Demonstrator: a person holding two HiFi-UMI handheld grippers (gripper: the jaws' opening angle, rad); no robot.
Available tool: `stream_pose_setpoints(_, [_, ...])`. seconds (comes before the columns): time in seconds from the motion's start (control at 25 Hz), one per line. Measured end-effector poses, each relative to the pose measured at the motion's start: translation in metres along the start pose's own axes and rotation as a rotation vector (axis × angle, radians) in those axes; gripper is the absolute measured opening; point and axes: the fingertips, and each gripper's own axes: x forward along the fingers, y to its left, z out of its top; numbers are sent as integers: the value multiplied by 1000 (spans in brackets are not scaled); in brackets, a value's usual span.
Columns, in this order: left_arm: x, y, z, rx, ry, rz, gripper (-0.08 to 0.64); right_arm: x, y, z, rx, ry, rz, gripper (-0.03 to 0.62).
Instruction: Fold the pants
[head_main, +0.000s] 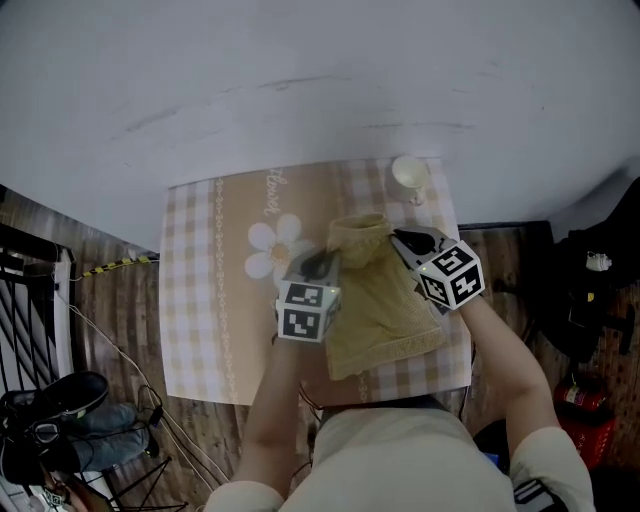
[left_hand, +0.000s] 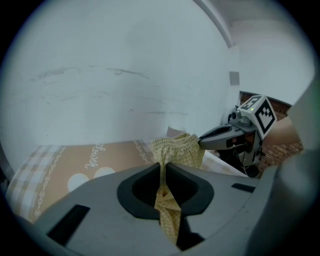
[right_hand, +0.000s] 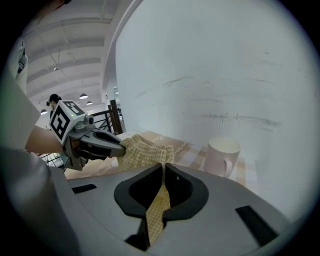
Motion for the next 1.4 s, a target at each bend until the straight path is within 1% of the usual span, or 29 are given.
stream_pose_setpoints(0.2, [-31,-38,-19,21,-3,-3,33,-38,23,-16,-7,-30,27,15])
stream_pose_setpoints(0.4, [-53,-69,-43,-3,-3,33,34,-68,46,-40,1,-47,48,15])
stream_pose_setpoints(0.56, [-54,-79,-59,-23,19,60,33,-77,51,-56,6,-40,50,15])
stream_pose_setpoints(0.76, [-61,-94,-78,-29,49,73,34,-87,60,-72,7,-28,48,15])
stream_pose_setpoints(0.92, [-70,-107,-95,-16,77,84,34,-97,70,-92,38,-7,43,17])
stream_pose_setpoints(1.08, [-80,-116,-114,-17,112,96,45,-107,81,-115,101,12,45,18])
stream_pose_setpoints(1.2, [-92,-124,-124,-23,113,103,75,-117,91,-128,112,20,34,28])
stream_pose_setpoints(1.4, [-111,-135,-137,-12,103,122,88,-135,104,-146,154,19,-7,32])
